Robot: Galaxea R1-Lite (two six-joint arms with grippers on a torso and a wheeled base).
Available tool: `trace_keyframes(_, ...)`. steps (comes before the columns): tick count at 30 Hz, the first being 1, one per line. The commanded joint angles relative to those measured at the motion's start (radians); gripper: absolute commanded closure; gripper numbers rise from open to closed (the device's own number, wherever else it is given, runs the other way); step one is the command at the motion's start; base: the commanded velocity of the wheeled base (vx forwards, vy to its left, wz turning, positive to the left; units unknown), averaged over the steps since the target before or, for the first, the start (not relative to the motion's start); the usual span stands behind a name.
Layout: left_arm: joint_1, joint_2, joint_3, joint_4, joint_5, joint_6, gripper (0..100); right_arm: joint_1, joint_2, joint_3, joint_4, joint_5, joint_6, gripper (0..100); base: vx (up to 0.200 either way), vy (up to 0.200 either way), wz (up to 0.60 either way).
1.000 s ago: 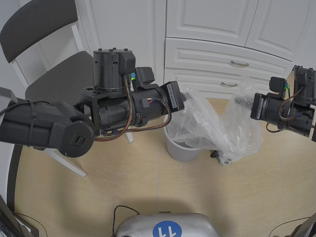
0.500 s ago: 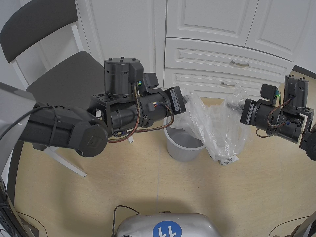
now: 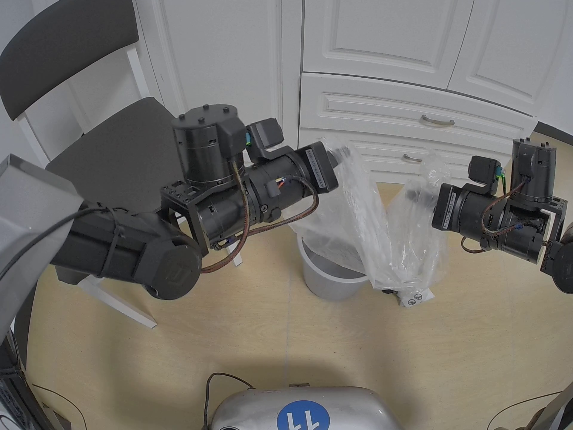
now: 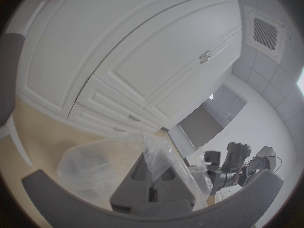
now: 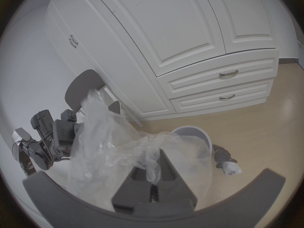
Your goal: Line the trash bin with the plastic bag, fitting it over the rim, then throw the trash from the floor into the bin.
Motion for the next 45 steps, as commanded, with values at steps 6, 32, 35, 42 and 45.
trace_keyframes(6, -0.013, -0.018, 0.079, -0.027, -0.006, -0.002, 100, 0.001, 0.0, -0.005, 0.016, -0.008, -0.002, 100, 0.0, 0.0, 0.0)
trace_keyframes(32, -0.043, 0.141, -0.257, 0.43, 0.08, -0.137, 100, 0.056, 0.14, -0.043, 0.051, -0.005, 0.03, 100, 0.0, 0.0, 0.0)
trace_keyframes(35, -0.044, 0.178, -0.278, 0.439, 0.078, -0.138, 100, 0.058, 0.167, -0.046, 0.051, -0.007, 0.03, 100, 0.0, 0.0, 0.0)
trace_keyframes(42, -0.055, 0.285, -0.337, 0.439, 0.08, -0.146, 100, 0.058, 0.23, -0.055, 0.048, 0.0, 0.033, 100, 0.0, 0.0, 0.0)
trace_keyframes(45, -0.055, 0.307, -0.355, 0.447, 0.08, -0.157, 100, 0.056, 0.27, -0.078, 0.049, -0.002, 0.05, 100, 0.0, 0.0, 0.0)
